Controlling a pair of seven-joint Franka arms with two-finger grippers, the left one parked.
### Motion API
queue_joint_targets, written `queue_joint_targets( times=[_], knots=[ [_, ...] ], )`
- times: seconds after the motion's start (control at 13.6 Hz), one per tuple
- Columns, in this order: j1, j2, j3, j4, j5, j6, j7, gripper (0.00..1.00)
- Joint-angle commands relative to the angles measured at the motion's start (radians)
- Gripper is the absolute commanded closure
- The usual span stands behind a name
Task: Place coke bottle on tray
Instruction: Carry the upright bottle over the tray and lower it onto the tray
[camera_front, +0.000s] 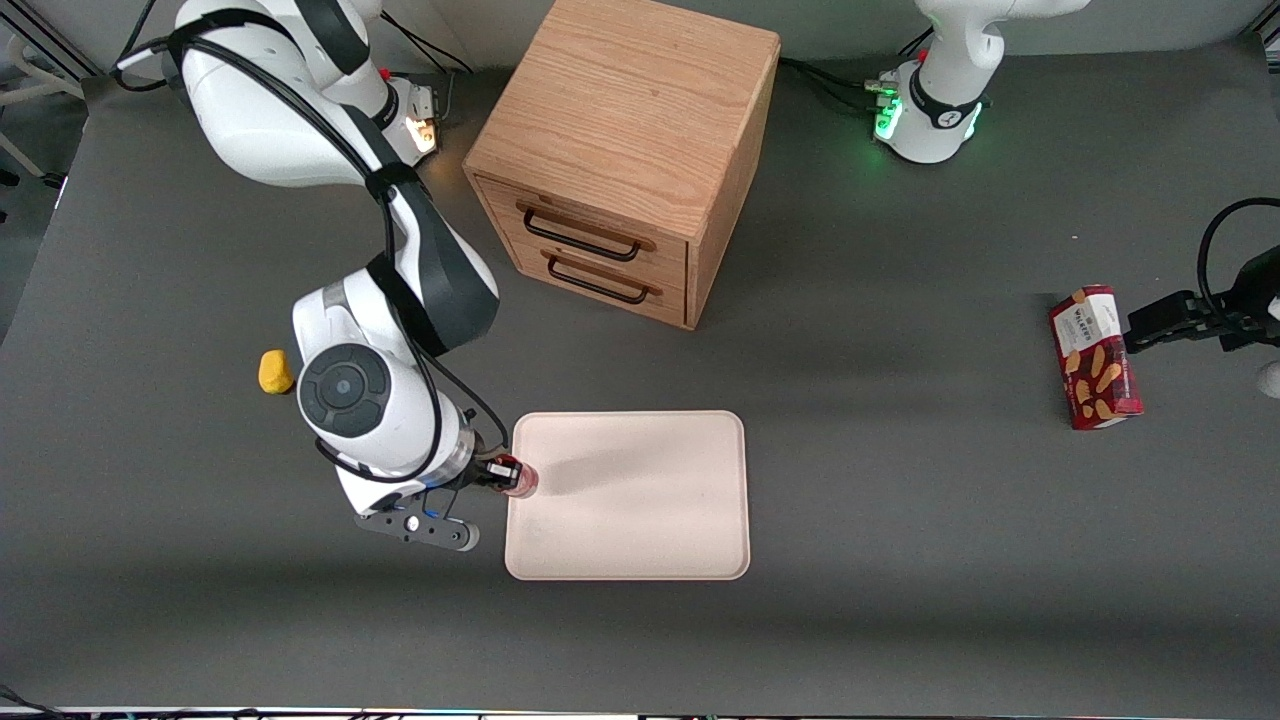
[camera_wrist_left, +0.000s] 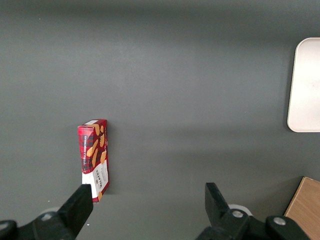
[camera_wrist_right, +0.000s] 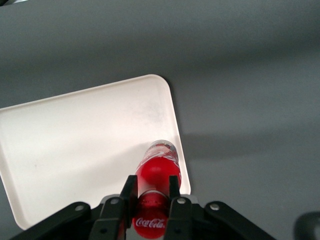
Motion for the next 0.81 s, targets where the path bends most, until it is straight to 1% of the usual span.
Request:
queue_joint_targets(
  times=[0.0, 0.22, 0.37, 0.44, 0.74],
  knots=[
    [0.006, 0.037, -0.001, 0.054, -0.017, 0.037, 0.027, 1.0],
    [0.02, 0.063, -0.003, 0.05, -0.018, 0.08, 0.033, 1.0],
    [0.021, 0.082, -0.003, 0.043, -0.058, 0.111, 0.035, 1.0],
    [0.021, 0.089, -0.003, 0.042, -0.064, 0.117, 0.035, 1.0],
    [0.021, 0.086, -0.001, 0.04, -0.063, 0.116, 0.036, 1.0]
  ],
)
